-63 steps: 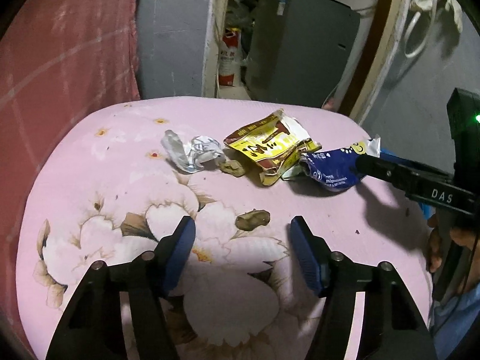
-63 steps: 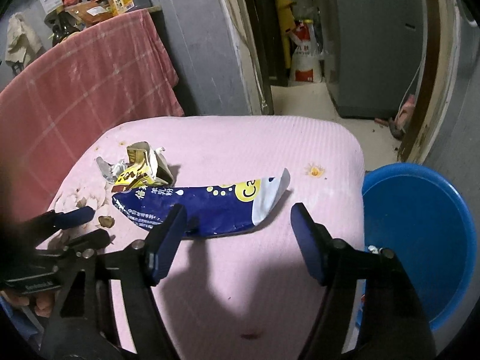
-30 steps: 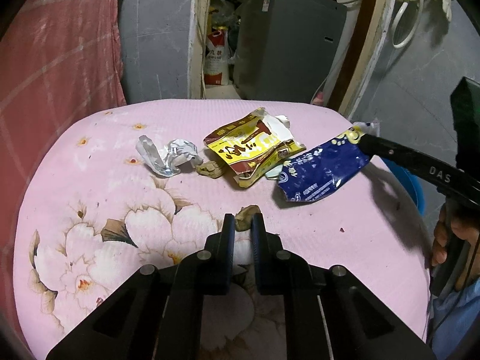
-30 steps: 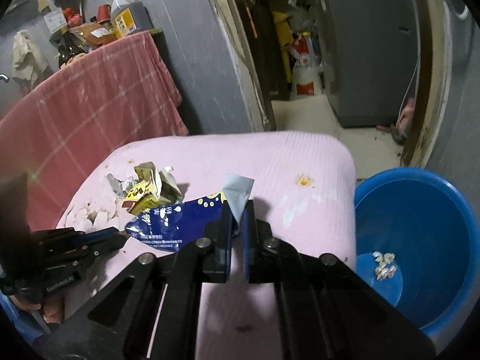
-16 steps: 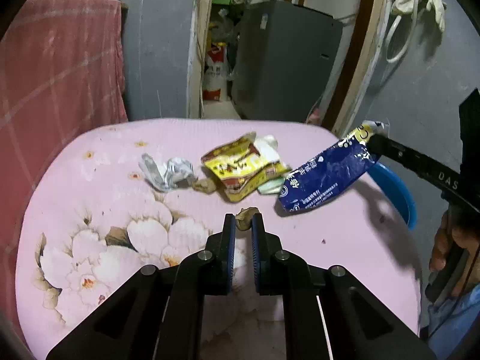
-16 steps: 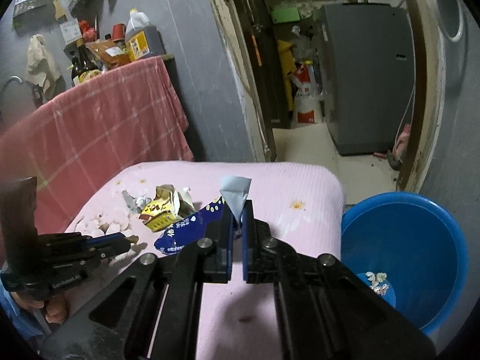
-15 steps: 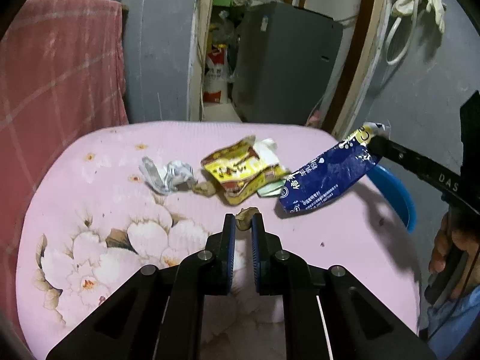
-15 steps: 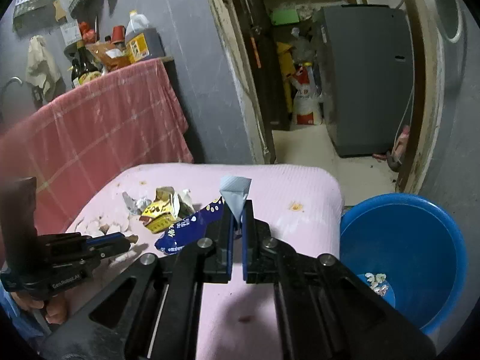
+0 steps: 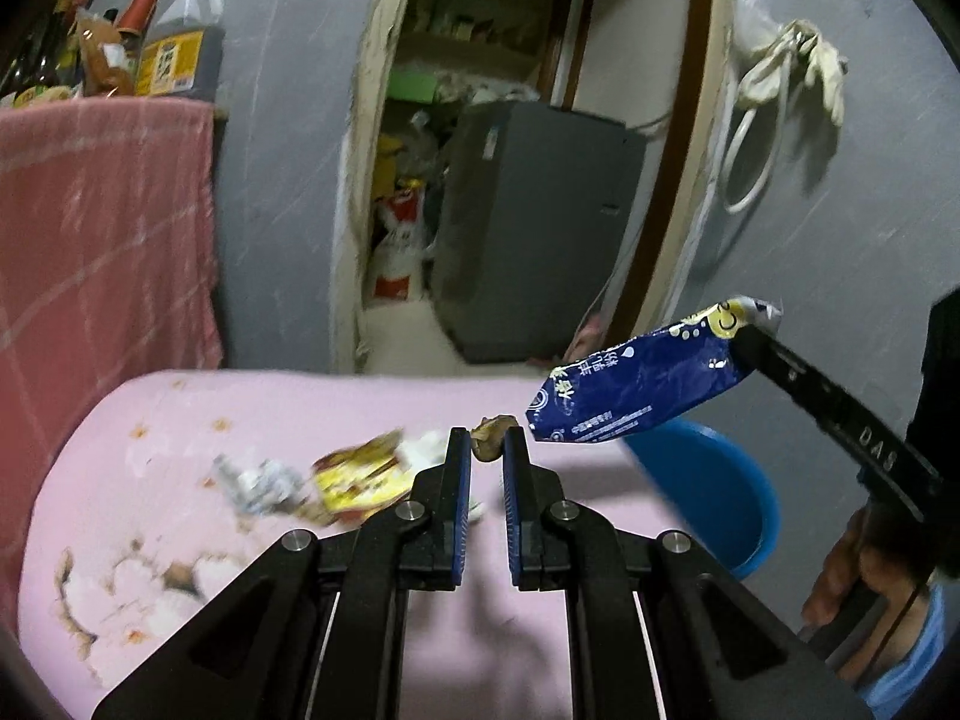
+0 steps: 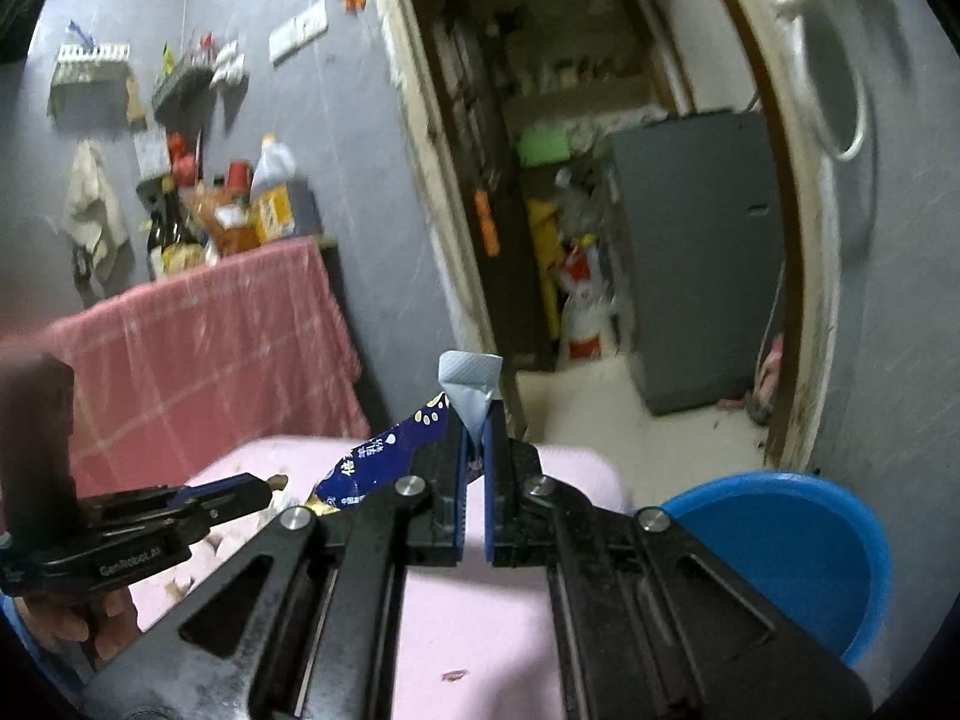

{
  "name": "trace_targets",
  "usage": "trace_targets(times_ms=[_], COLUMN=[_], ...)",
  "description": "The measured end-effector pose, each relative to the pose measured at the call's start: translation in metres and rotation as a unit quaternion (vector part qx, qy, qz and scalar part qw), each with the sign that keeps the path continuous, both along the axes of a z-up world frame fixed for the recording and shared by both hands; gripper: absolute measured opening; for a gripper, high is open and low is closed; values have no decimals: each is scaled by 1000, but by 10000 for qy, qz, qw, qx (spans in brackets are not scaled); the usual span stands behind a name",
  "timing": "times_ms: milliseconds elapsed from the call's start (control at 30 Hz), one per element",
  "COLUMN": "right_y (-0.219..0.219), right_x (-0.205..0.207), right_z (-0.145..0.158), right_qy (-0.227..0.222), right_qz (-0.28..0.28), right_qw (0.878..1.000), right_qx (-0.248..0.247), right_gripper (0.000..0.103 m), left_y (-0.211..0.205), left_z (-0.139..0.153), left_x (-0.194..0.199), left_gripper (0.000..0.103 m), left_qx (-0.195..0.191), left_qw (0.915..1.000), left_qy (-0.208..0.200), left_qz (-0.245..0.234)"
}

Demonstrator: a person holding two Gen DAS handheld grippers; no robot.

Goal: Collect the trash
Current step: 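Carry the nut and blue wrapper over the blue bucket and open both grippers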

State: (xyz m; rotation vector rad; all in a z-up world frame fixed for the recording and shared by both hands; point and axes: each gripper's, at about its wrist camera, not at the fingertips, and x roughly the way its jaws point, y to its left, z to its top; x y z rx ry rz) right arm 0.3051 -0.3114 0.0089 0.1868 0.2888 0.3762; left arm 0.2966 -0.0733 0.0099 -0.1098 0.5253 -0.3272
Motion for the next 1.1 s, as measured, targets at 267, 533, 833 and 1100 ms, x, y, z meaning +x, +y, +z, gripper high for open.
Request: trace_targets(times_ms=[267, 533, 833, 1100], right_y=[-42, -95, -124, -131], right_x=[-12, -15, -13, -1], right_z=[10, 9, 1, -9], right_qy=[-355, -322, -73, 300], right_qz=[-758, -1543, -2202, -2347], right_qw=[9962, 9872, 9754, 9714], right_qx=[220, 245, -73, -196], right_gripper=[5, 5, 5, 5], left_y=[-51, -100, -145, -168], left_z=[23, 33, 36, 17], left_x=[16, 28, 36, 53], left_gripper=[8, 8, 8, 8], left_qx=[-16, -208, -140, -79], left_qw=[9978, 9944, 9913, 9908], left_qy=[-395, -537, -588, -227], left_qz=[-541, -887, -1167, -1334])
